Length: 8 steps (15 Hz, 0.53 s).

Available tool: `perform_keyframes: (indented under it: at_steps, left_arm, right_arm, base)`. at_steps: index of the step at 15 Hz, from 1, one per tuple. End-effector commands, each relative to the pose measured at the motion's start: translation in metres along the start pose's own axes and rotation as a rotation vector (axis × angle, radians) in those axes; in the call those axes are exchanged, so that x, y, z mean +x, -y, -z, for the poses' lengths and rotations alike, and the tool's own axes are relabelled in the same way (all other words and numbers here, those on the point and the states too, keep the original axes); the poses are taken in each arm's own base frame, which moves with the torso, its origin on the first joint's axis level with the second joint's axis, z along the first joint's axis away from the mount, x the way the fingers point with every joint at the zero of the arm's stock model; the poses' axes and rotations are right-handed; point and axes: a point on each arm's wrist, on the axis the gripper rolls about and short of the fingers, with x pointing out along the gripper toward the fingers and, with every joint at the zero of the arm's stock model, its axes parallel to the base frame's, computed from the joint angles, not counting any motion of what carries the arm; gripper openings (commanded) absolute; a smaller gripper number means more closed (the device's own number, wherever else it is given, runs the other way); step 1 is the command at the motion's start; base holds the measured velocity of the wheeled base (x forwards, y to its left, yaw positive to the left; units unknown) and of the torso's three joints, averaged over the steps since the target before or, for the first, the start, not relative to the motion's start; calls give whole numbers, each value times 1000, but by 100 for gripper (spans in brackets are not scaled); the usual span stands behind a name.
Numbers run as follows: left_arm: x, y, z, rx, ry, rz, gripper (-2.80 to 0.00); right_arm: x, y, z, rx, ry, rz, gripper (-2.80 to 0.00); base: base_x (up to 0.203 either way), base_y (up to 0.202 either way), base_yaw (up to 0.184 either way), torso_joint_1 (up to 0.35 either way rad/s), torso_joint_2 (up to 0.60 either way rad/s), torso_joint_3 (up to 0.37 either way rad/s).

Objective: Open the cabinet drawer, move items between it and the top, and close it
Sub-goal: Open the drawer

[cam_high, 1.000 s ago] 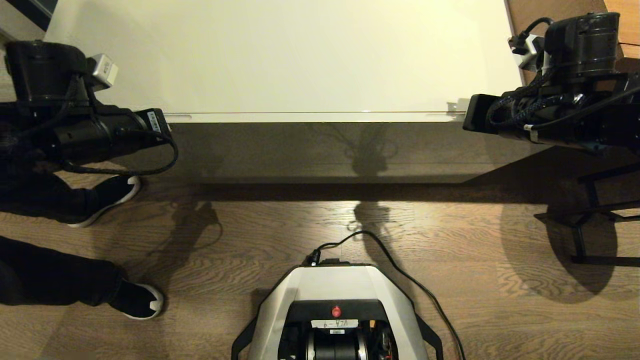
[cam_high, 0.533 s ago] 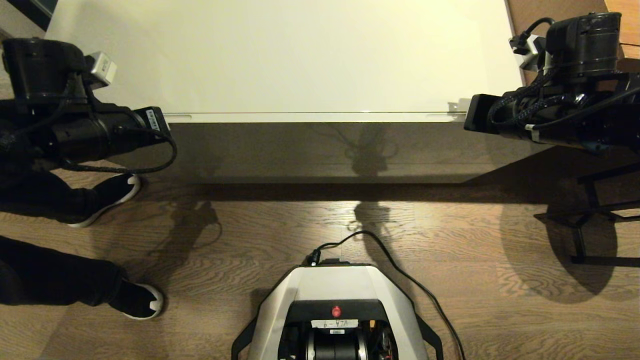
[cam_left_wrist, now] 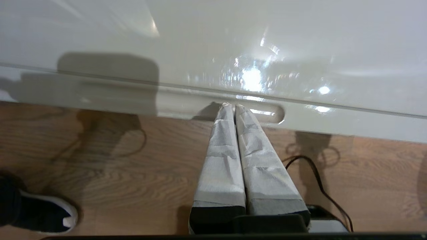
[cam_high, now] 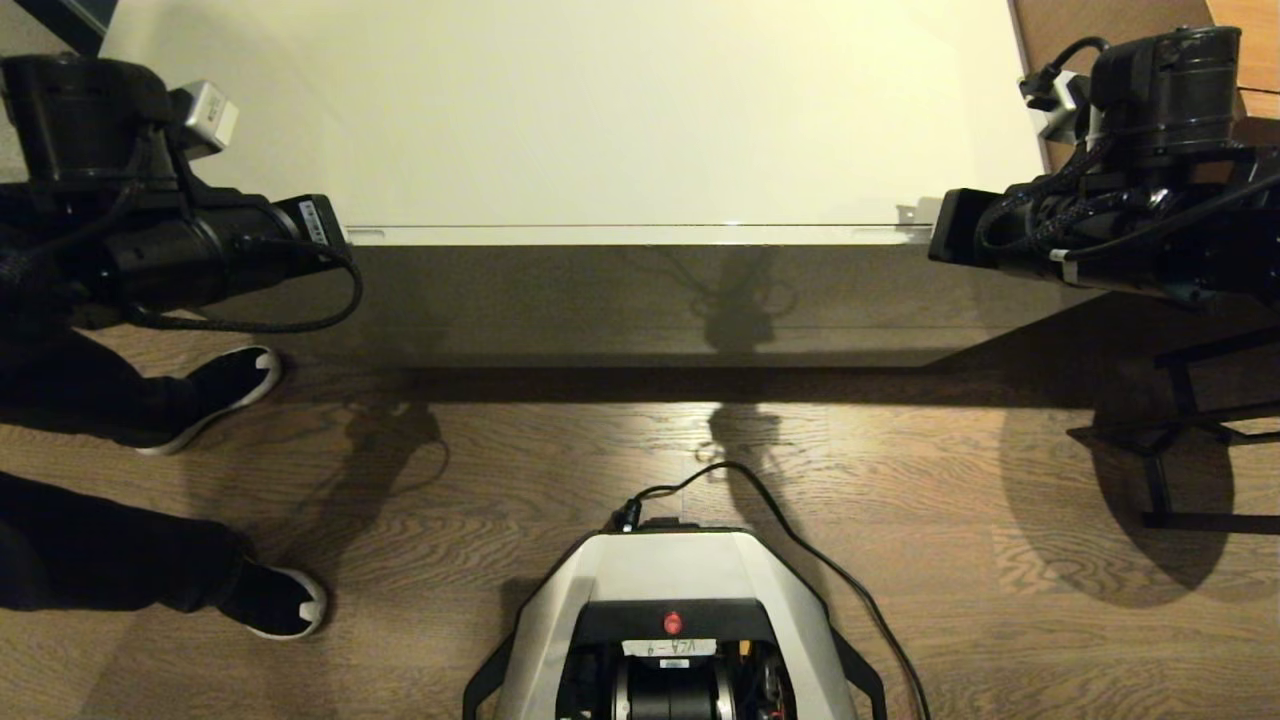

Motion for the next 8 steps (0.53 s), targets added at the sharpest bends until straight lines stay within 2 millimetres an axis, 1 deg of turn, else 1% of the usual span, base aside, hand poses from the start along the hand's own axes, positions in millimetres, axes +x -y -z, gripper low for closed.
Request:
perform_keyframes:
  at_steps: [1, 5, 8]
  left_arm:
    - [20, -3, 9, -3, -31, -14, -280]
    - [32, -5, 9, -7, -30, -21, -280]
    - [33, -7, 10, -9, -37, -28, -280]
  right_arm:
    - [3, 0, 3, 0, -10, 8, -280]
    - [6, 1, 7, 16, -24, 9, -280]
    - [7, 1, 8, 17, -27, 10, -280]
  base:
    - [0, 0, 0, 0, 0, 0]
    - [0, 0, 0, 0, 0, 0]
    - [0, 0, 0, 0, 0, 0]
